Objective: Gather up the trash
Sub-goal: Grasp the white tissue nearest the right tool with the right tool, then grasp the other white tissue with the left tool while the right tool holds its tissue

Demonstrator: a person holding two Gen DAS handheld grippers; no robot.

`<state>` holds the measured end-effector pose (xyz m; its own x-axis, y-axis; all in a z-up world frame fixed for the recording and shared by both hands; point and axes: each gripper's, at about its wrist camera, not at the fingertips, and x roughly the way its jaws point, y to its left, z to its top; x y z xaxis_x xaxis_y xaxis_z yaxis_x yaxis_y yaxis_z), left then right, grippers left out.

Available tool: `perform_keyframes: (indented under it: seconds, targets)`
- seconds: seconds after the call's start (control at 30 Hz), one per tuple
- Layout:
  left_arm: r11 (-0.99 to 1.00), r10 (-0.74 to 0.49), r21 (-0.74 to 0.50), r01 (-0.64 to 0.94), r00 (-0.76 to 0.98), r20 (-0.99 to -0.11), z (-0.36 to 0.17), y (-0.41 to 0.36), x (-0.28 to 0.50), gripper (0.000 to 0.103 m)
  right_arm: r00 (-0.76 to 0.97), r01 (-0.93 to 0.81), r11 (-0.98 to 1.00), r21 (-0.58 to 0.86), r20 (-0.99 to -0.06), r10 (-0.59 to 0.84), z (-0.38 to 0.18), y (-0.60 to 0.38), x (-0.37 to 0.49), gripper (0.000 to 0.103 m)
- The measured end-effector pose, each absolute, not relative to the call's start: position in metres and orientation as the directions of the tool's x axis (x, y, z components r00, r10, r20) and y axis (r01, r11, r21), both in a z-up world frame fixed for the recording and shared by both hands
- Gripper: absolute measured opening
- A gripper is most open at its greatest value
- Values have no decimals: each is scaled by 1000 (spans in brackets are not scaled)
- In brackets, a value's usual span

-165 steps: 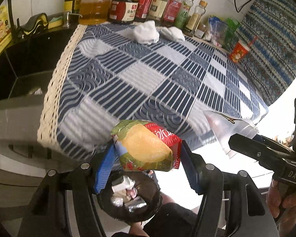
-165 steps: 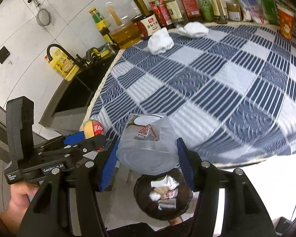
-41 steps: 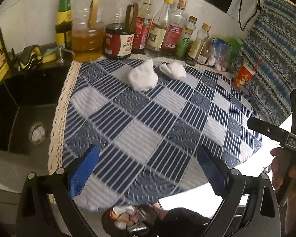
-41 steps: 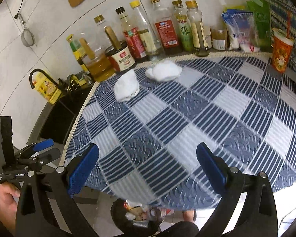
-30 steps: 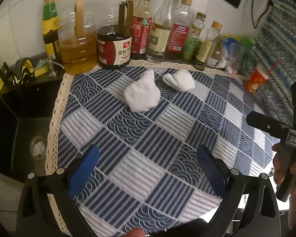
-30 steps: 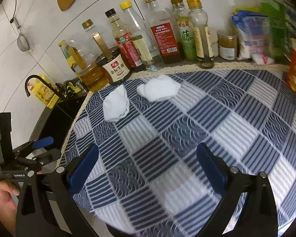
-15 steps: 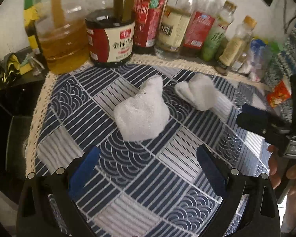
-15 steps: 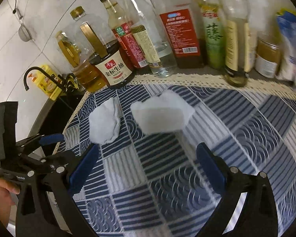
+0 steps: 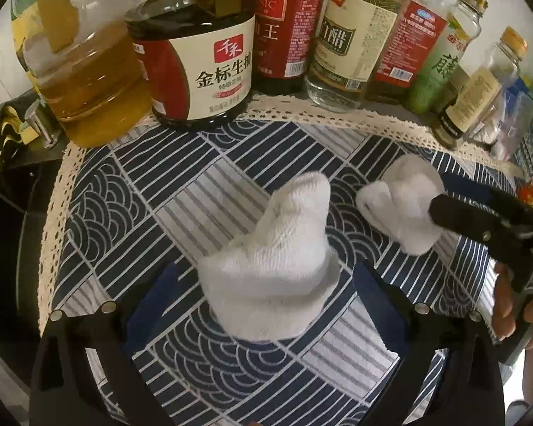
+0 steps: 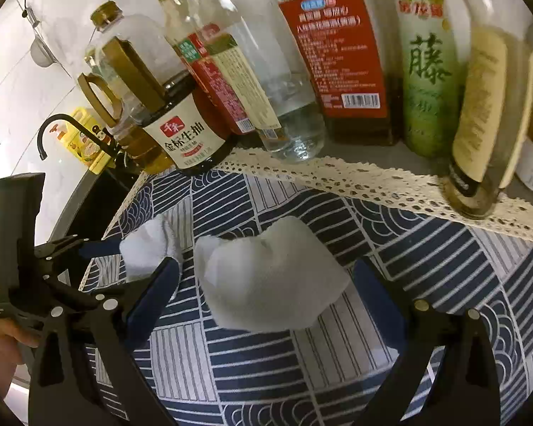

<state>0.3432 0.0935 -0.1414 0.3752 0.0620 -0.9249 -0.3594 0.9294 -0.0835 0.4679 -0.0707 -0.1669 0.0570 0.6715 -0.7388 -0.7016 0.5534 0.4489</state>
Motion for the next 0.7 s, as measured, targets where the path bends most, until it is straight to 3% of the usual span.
perform_keyframes:
  seconds: [0.13, 0.27, 0.3, 0.47, 0.63, 0.7]
  targets:
    - [931, 35, -103, -350, 366, -930, -143, 92, 351, 94, 52, -709, 541, 453, -731, 681, -170, -69, 472, 91]
    - [929, 46, -94, -359, 363, -931, -146, 92, 354, 78, 59, -722, 540, 432, -740, 671, -171, -66, 472, 81]
    - [926, 39, -103, -362, 363, -931, -147, 93, 354, 69, 53, -726, 536, 431, -743, 668, -172, -64, 471, 79]
    - [917, 19, -132, -376, 372, -928, -144, 96, 350, 55, 75, -759, 532, 375, -761, 644, -174, -58, 462, 54]
    - [911, 20, -147, -385, 397, -918, -136, 98, 343, 39, 140, -783, 546, 299, -770, 622, -170, -59, 453, 34]
    - [908, 14, -158, -388, 405, -914, -134, 100, 340, 34, 161, -784, 552, 282, -767, 621, -167, -61, 449, 32]
